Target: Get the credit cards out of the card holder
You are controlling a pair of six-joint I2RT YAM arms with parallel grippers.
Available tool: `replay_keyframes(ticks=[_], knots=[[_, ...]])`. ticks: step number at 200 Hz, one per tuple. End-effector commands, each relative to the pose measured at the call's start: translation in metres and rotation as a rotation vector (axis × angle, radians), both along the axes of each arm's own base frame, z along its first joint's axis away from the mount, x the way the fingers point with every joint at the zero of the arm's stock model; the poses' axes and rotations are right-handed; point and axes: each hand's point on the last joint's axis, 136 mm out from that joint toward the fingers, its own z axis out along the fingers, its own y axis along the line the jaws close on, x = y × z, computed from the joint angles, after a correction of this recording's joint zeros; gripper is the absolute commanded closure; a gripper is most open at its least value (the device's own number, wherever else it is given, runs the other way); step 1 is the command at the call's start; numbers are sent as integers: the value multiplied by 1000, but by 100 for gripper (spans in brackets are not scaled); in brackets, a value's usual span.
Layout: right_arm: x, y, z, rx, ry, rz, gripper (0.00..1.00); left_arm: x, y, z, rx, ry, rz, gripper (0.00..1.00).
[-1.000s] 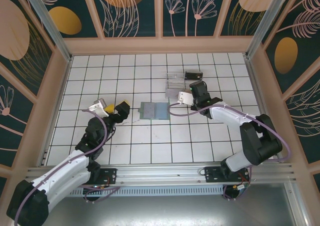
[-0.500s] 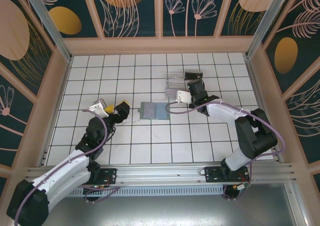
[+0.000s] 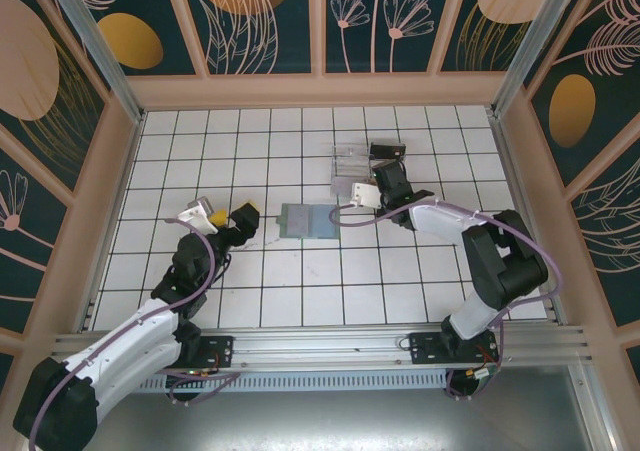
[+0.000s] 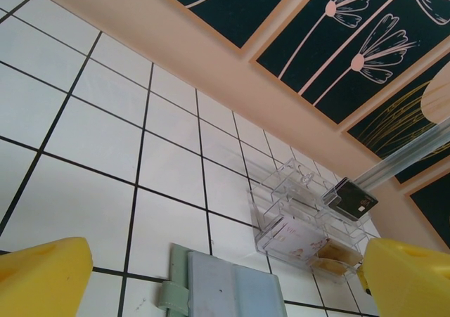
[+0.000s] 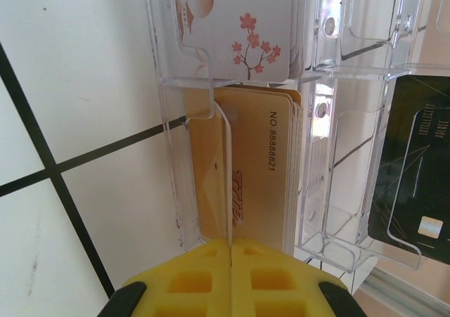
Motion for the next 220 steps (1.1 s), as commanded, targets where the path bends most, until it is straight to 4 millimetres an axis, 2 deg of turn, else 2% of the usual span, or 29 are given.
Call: replay_keyframes(ticks=[1,10,37,49,102,130,152,185,204,220], knots=[[16,4,9,27,-38,-14,88,1,0,2,-9,-4,1,1],[19,5,13,41,-46,-27,69,0,-2,2,-11,-4,-8,1],[32,4,23,53,-101,-59,66,1,-6,1,-11,4,-27,1],[36,4,25,55,-118,-69,60,2,-7,0,-11,6,-30,1],[50,-1,34,64,-175,-104,60,2,-8,-1,-12,9,-33,1],[52,1,53,136,-204,-149,58,2,-7,-2,-8,12,-29,1],[50,3,76,272,-228,-226,58,3,-8,-4,-1,17,-33,2],[37,15,113,607,-202,-389,63,7,-11,-9,24,43,-34,1],[24,26,116,771,-133,-468,63,11,-10,-17,51,73,-21,2],[9,46,112,913,-15,-523,63,13,-13,-21,66,84,-34,1]])
